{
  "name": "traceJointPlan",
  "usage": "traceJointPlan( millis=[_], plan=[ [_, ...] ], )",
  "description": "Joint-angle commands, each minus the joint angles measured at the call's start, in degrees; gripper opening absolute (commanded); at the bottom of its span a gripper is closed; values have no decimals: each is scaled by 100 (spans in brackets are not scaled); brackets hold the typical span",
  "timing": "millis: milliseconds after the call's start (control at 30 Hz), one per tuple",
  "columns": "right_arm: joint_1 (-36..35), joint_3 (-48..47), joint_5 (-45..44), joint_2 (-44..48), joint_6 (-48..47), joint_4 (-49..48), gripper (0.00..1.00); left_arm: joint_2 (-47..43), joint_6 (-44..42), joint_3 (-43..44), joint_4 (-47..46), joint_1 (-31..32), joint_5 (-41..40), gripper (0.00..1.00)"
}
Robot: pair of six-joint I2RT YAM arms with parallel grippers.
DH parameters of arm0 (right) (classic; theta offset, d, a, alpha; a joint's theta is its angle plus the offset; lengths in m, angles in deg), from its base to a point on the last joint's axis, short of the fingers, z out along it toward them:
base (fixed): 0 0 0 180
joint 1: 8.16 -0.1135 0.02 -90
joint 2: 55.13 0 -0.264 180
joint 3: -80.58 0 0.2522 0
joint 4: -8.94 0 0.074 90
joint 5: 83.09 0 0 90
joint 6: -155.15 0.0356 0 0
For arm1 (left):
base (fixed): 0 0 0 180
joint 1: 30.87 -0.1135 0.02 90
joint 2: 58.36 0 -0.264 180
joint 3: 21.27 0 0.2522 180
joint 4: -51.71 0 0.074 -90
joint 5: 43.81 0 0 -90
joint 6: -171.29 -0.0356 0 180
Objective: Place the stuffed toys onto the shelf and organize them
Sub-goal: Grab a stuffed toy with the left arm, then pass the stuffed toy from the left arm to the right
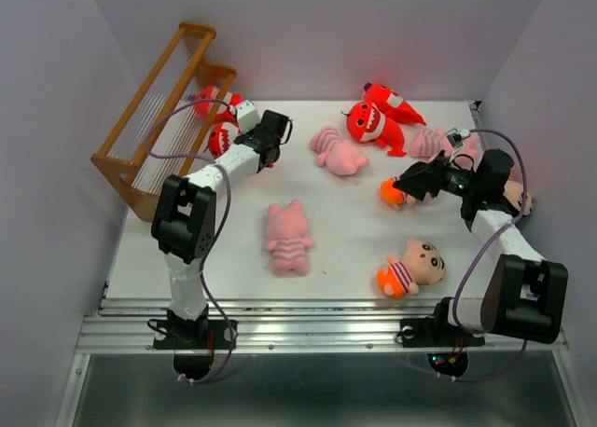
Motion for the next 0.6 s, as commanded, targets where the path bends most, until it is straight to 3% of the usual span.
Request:
traceJointPlan(
  millis=[0, 133, 200, 267, 400, 567],
  plan=[
    [-33, -424, 189, 151, -1210, 1192, 100, -331, 112, -50, -73, 330, 280, 0],
    [-664, -862, 127, 28, -2194, 2336, 100, -559, 173, 117, -46, 796, 491, 0],
    [-1025, -1152, 49, -130, -3239, 3491, 100, -586, 234, 328, -2, 1138, 597, 0],
    [-1447, -1390, -327, -183, -3654, 3832, 100, -569, 296, 573, 129, 1359, 764, 0],
    [-1502, -1339, -1127, -148, -3025, 3447, 100, -700, 26, 558, -89, 1807, 1325, 0],
    [-1502, -1250, -2514, 133, -1961, 2910, 100, -1543, -863, -742, -1388, 2325, 2030, 0]
  ],
)
